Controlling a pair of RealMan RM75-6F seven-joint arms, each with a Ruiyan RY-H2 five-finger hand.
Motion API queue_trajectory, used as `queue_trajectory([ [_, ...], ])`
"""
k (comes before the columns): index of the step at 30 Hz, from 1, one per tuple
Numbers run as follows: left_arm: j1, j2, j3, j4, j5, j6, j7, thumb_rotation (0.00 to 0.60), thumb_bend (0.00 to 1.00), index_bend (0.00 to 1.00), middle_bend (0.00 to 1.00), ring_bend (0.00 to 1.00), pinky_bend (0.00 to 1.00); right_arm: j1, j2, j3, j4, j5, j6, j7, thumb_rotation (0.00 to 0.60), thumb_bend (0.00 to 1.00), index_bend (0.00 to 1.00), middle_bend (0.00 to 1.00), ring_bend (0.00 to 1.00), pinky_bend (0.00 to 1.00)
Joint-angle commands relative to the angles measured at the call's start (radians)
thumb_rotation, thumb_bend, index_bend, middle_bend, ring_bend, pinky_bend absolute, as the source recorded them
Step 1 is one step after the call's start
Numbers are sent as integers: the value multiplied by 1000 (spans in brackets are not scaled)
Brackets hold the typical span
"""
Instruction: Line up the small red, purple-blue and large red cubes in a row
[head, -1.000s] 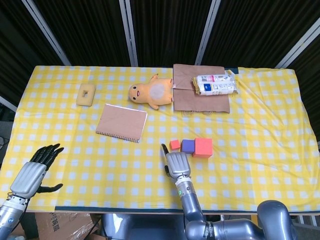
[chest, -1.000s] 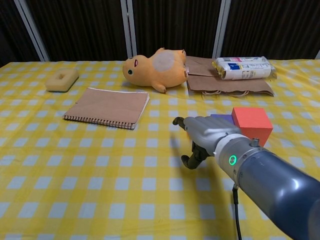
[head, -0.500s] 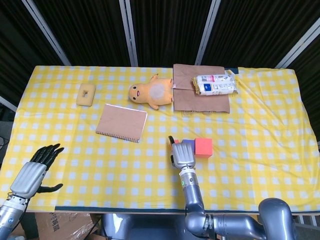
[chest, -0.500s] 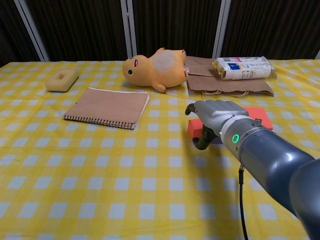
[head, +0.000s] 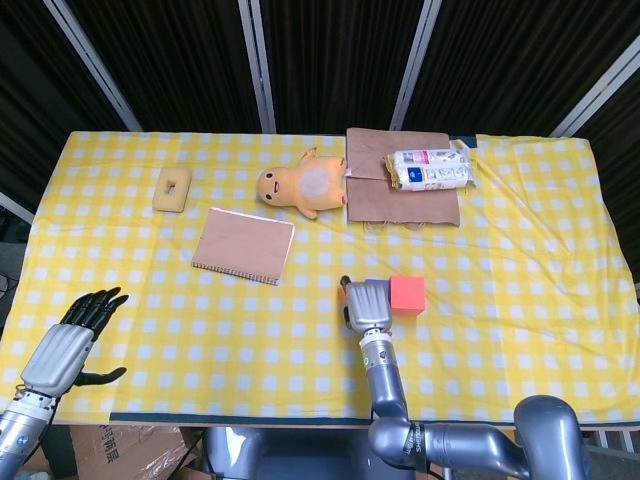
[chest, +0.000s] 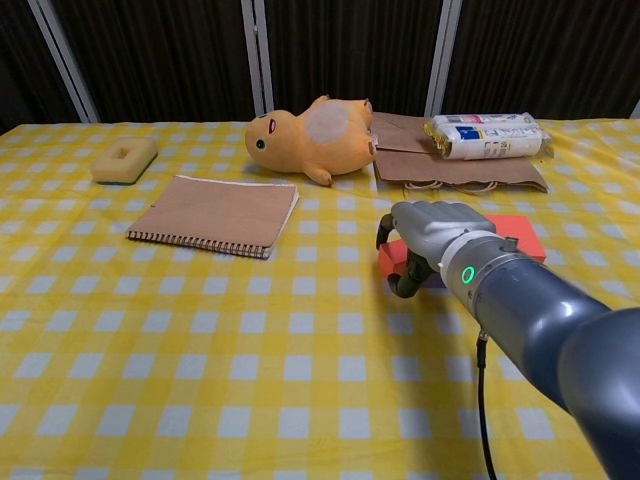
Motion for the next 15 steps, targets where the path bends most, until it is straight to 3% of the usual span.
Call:
queue_trajectory([
  [1,0,0,0,0,0,0,-1,600,0,0,0,0,0,0,1,1,1,0,1,1,600,522,306,1000,1000,1000],
  [15,0,1,1,-2,1,0,2,600,0,0,0,0,0,-6,2,-13,-23,8,30,-23,600,522,286,1000,1000,1000],
])
